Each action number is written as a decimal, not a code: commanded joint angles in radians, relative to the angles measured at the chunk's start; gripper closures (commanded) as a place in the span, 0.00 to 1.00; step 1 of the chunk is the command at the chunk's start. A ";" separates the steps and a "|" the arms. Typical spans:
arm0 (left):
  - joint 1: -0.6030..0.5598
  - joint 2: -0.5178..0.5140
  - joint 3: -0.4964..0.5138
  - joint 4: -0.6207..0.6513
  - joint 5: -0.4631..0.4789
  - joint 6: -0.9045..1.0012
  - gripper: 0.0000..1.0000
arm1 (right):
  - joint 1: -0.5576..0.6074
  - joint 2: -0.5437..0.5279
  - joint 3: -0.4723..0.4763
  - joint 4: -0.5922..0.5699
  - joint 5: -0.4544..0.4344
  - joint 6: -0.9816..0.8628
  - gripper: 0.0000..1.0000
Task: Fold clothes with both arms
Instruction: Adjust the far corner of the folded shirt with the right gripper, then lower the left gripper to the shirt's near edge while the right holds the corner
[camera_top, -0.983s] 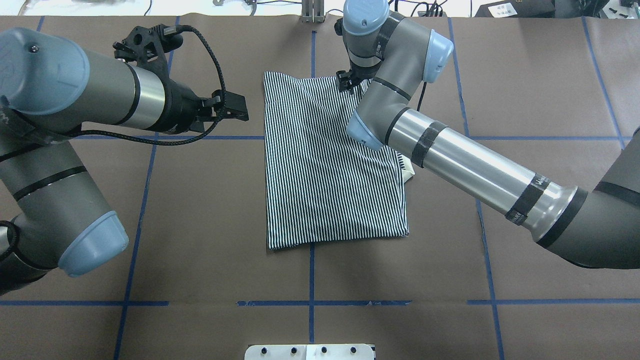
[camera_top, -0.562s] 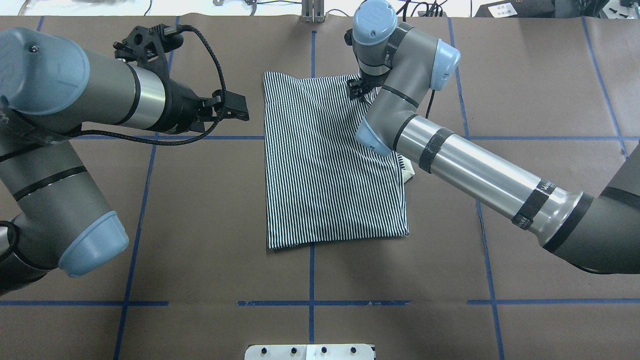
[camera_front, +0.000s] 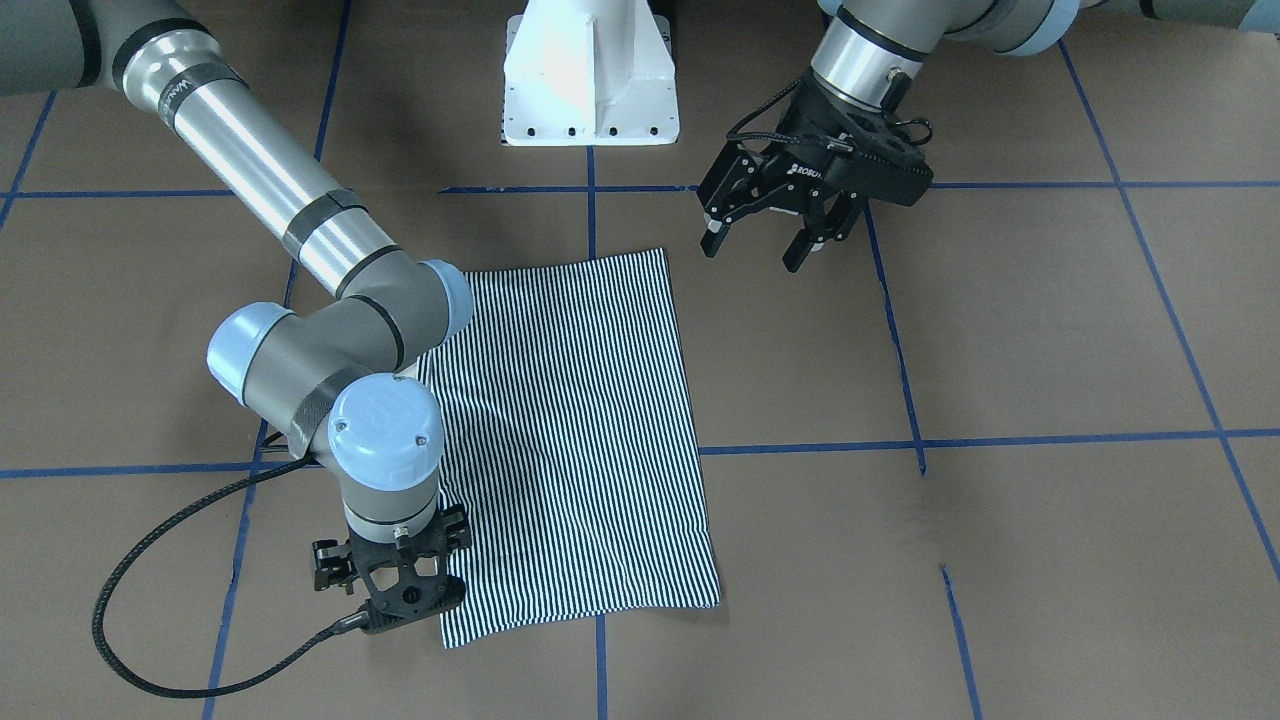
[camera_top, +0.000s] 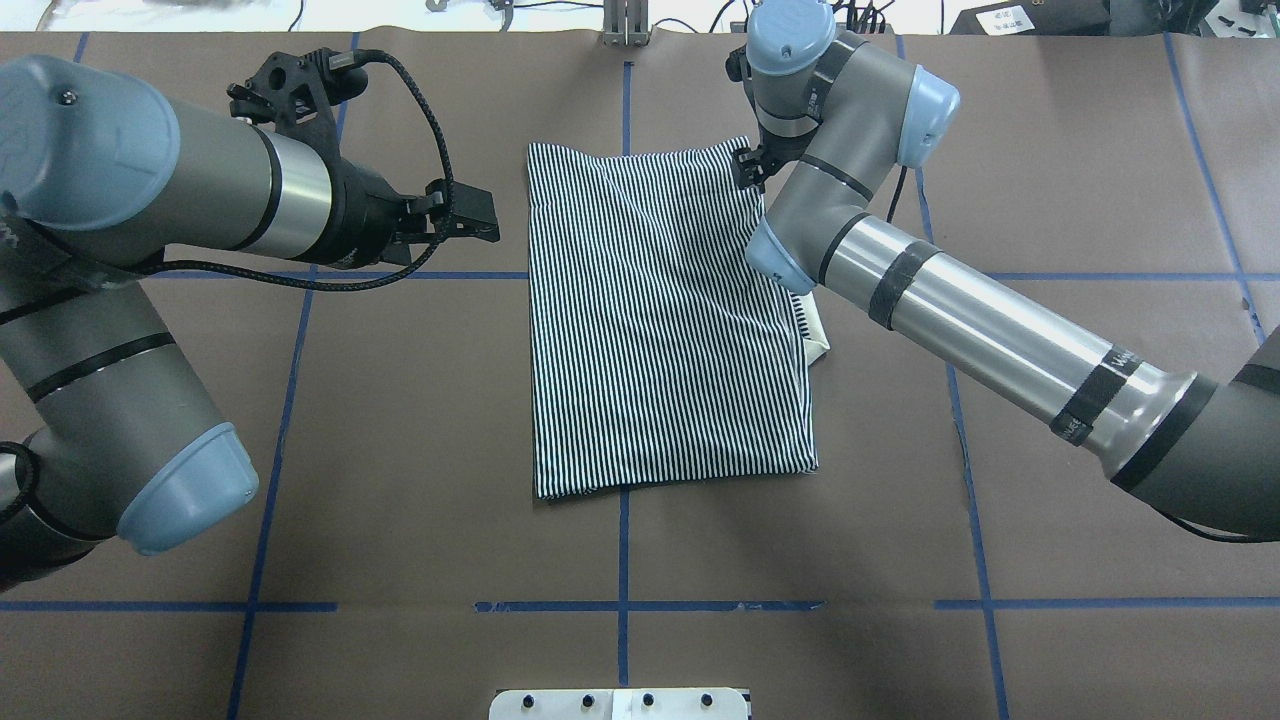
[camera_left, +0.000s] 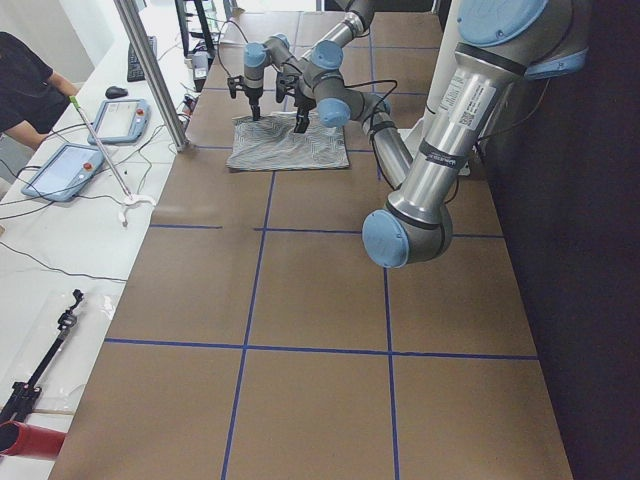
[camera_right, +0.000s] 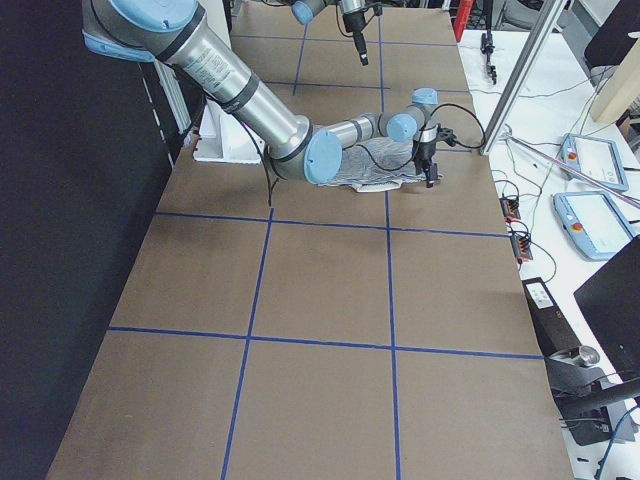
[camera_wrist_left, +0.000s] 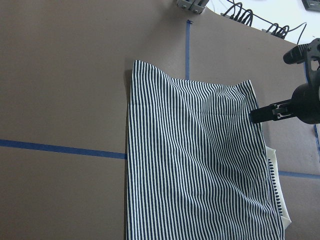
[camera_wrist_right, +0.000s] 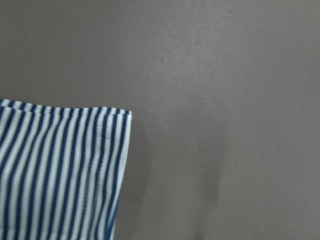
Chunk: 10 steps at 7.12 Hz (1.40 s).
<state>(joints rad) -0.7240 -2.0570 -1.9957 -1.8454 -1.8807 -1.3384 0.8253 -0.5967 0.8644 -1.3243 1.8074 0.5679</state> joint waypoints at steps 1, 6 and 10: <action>0.000 0.000 0.000 0.000 -0.008 -0.001 0.00 | 0.029 0.001 0.011 -0.001 0.021 -0.016 0.00; 0.069 -0.008 0.098 0.021 -0.052 -0.243 0.00 | 0.077 -0.097 0.459 -0.376 0.274 0.088 0.00; 0.317 -0.136 0.205 0.242 0.121 -0.577 0.02 | -0.029 -0.426 0.918 -0.368 0.275 0.438 0.00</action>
<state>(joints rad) -0.4655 -2.1289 -1.8563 -1.6687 -1.8137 -1.8282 0.8361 -0.9500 1.6928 -1.6963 2.1069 0.9188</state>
